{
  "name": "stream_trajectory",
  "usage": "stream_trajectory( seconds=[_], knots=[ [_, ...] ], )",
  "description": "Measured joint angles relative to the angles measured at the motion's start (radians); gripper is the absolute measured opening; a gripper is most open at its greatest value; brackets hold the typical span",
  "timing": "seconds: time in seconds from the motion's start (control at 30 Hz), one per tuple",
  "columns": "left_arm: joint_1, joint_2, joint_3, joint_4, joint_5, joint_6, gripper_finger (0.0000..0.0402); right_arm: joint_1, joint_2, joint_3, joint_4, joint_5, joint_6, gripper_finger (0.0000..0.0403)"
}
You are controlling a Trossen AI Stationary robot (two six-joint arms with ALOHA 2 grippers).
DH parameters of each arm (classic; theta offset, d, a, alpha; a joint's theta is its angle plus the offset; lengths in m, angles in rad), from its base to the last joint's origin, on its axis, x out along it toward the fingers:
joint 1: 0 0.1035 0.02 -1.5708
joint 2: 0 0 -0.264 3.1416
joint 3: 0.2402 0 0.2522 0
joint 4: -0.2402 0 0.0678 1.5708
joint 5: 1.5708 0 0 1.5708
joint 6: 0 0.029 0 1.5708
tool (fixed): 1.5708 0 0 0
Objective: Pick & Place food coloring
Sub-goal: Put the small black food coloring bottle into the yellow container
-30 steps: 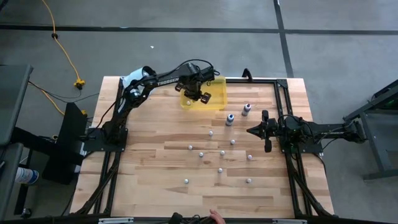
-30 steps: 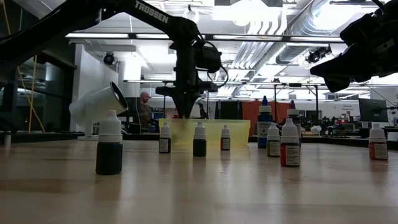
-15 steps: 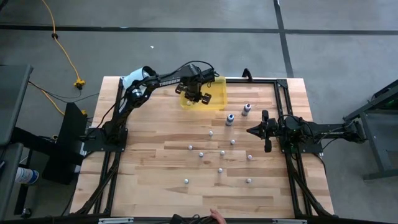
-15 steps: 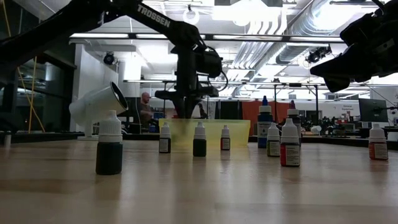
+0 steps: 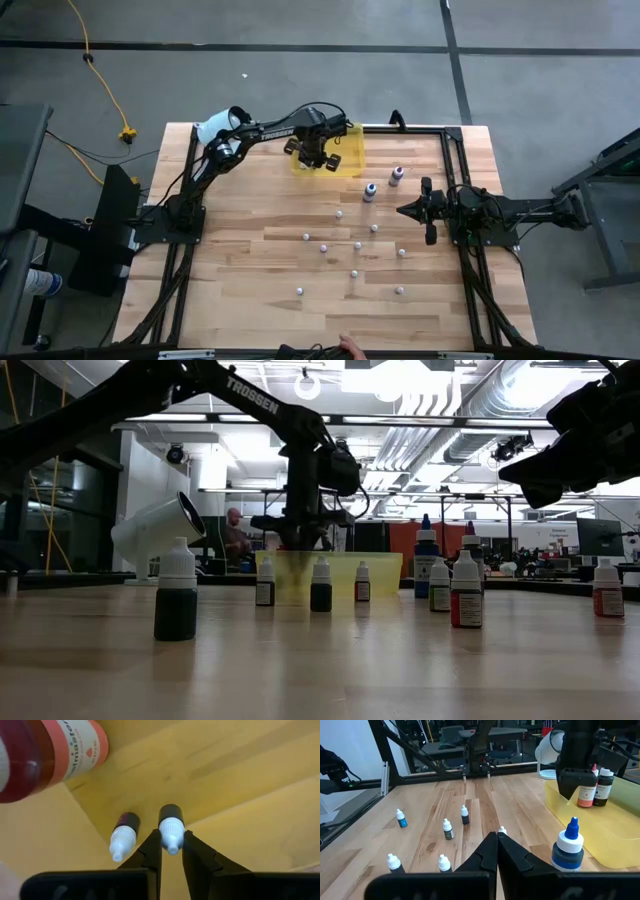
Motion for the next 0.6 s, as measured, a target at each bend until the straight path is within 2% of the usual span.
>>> stream_trajectory(
  seconds=[0.27, 0.6],
  knots=[
    [0.0, -0.002, 0.0, -0.001, -0.001, 0.007, 0.0092, 0.0, 0.0, 0.0, 0.0, 0.0, 0.0, 0.0],
    [0.0, -0.002, 0.0, 0.004, -0.012, 0.007, 0.0097, 0.0, 0.0, 0.0, 0.0, 0.0, 0.0, 0.0]
  ],
)
